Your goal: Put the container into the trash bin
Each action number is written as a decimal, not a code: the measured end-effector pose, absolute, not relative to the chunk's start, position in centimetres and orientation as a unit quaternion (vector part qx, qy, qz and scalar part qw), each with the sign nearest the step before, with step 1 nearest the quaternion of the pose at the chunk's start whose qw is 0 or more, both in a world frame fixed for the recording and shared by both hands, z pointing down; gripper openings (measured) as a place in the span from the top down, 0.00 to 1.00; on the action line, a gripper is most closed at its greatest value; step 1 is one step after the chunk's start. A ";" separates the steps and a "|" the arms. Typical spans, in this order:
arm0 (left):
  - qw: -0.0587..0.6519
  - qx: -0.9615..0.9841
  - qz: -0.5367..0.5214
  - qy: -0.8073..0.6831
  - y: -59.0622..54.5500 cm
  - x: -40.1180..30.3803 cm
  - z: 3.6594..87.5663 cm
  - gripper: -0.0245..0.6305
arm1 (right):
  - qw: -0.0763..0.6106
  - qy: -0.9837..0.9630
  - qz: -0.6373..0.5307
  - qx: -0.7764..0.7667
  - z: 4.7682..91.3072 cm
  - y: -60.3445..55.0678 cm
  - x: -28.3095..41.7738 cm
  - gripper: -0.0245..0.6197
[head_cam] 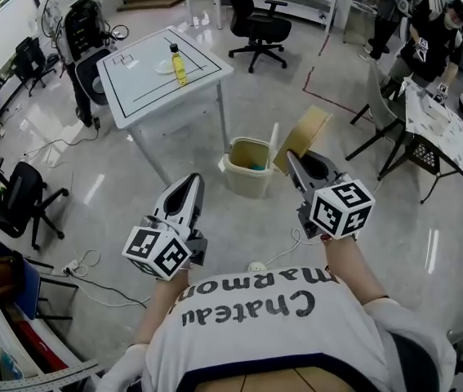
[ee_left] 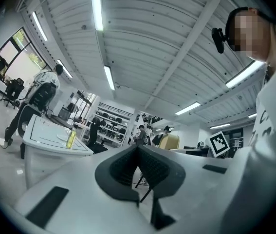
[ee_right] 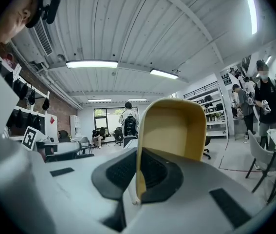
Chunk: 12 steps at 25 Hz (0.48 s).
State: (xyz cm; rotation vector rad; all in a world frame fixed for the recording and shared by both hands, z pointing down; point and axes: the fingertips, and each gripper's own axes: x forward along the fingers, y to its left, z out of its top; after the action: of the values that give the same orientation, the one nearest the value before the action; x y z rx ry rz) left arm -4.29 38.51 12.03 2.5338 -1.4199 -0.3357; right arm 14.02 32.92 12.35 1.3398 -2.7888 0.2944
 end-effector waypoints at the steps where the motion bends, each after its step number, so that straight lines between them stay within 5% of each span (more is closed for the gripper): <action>1: 0.104 0.861 -0.115 -0.485 37.0 -4.0 11.7 0.93 | 0.014 -0.898 0.094 0.430 12.0 31.3 14.4 0.91; 12: 0.102 0.849 -0.131 -0.501 26.4 -1.4 11.7 0.93 | -0.046 -0.897 0.156 0.411 11.9 18.9 17.9 0.91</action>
State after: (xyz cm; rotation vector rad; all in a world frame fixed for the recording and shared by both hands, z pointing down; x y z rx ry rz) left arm -1.44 26.41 11.74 2.5065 -1.4800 -0.3875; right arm 17.89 18.90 11.89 1.3296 -2.9047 0.5063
